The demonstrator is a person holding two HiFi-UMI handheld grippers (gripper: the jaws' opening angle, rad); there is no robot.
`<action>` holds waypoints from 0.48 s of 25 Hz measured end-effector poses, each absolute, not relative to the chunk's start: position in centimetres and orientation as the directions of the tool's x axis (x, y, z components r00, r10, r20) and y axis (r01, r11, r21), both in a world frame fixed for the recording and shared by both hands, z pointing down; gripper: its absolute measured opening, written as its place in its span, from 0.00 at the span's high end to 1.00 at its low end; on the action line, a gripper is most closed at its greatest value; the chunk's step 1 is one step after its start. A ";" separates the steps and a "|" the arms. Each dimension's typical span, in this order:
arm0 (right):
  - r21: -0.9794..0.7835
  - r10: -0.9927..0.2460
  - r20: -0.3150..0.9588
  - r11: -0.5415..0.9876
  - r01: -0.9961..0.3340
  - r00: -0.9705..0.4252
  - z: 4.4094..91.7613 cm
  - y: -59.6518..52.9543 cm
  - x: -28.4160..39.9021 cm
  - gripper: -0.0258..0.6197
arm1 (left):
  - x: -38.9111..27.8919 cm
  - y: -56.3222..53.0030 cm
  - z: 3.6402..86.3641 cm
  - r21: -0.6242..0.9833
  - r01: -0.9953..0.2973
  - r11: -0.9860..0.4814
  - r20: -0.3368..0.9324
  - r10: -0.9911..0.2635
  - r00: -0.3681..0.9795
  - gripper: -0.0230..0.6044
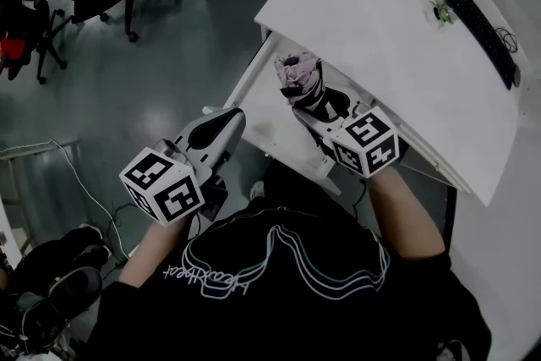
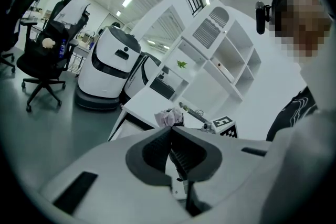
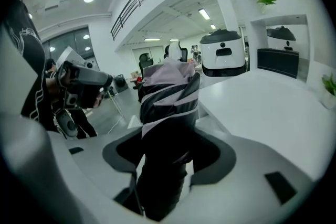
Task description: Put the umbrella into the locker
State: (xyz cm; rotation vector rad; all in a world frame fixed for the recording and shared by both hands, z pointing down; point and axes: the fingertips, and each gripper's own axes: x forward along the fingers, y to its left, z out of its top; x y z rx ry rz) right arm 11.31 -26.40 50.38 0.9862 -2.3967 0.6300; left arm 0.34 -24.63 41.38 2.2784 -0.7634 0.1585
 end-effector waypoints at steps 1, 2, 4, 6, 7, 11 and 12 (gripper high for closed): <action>-0.219 -0.507 0.596 0.643 -0.734 -0.622 51.4 -26.7 11.3 0.57 | 0.3 -24.8 41.5 0.600 -0.570 -0.561 0.323 -0.482 0.814 0.95; -0.203 -0.494 0.619 0.650 -0.732 -0.611 52.4 -26.9 11.2 0.57 | 0.2 -24.9 41.7 0.602 -0.573 -0.556 0.325 -0.484 0.812 0.95; -0.165 -0.468 0.664 0.669 -0.725 -0.583 54.5 -27.3 11.2 0.57 | 0.1 -25.1 41.9 0.604 -0.577 -0.550 0.327 -0.489 0.809 0.95; -0.135 -0.444 0.702 0.685 -0.716 -0.557 56.4 -27.7 11.0 0.57 | -0.1 -25.4 42.2 0.604 -0.582 -0.544 0.329 -0.495 0.804 0.95; -0.128 -0.431 0.718 0.689 -0.713 -0.546 57.3 -27.9 11.0 0.57 | -0.2 -25.6 42.4 0.603 -0.586 -0.541 0.332 -0.498 0.802 0.95; -0.128 -0.380 0.771 0.695 -0.708 -0.511 60.9 -28.0 10.9 0.57 | -1.1 -26.2 43.6 0.605 -0.601 -0.522 0.341 -0.512 0.788 0.95; -0.127 -0.367 0.782 0.697 -0.706 -0.503 61.8 -28.0 10.8 0.57 | -1.3 -26.4 43.9 0.607 -0.604 -0.517 0.340 -0.518 0.785 0.95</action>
